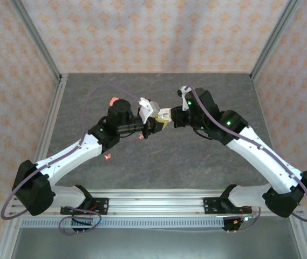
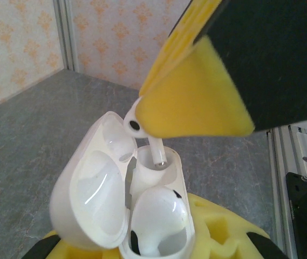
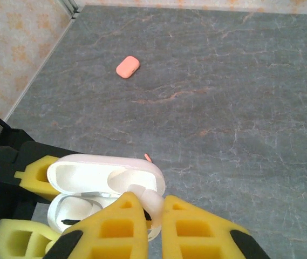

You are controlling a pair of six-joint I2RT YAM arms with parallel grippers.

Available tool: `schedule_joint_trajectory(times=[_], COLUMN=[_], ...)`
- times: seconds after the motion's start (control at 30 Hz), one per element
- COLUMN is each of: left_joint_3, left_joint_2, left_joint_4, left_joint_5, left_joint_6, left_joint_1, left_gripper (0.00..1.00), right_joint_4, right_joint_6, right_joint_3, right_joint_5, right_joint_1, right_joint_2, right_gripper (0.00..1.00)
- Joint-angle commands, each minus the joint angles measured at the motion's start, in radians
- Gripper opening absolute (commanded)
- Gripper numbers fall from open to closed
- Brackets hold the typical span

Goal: Insert wireless bluetooth earbuds into charging case

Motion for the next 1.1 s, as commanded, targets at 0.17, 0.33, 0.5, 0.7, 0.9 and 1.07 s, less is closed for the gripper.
schedule_joint_trajectory(times=[0.17, 0.33, 0.5, 0.7, 0.9, 1.07], left_joint_3=[0.03, 0.03, 0.033, 0.03, 0.029, 0.028], left_joint_2=[-0.009, -0.009, -0.008, -0.004, -0.006, -0.006], left_joint_4=[0.051, 0.057, 0.057, 0.073, 0.073, 0.074], left_joint_5=[-0.013, -0.019, -0.025, -0.03, -0.036, -0.039], left_joint_6=[-0.022, -0.028, -0.03, -0.041, -0.041, -0.042], left_joint_1=[-0.009, -0.01, -0.01, -0.011, -0.011, -0.011], left_gripper=[0.0, 0.0, 0.0, 0.0, 0.0, 0.0], right_joint_4=[0.023, 0.028, 0.028, 0.026, 0.03, 0.037], right_joint_6=[-0.052, -0.079, -0.107, -0.13, -0.127, -0.121], right_joint_3=[-0.024, -0.048, -0.058, -0.075, -0.078, -0.095], right_joint_5=[0.009, 0.004, 0.022, -0.006, -0.058, -0.119], right_joint_1=[0.011, 0.019, 0.043, 0.058, 0.058, 0.058], right_joint_2=[-0.017, -0.025, -0.029, -0.023, -0.026, -0.034], right_gripper=[0.11, 0.11, 0.11, 0.12, 0.15, 0.2])
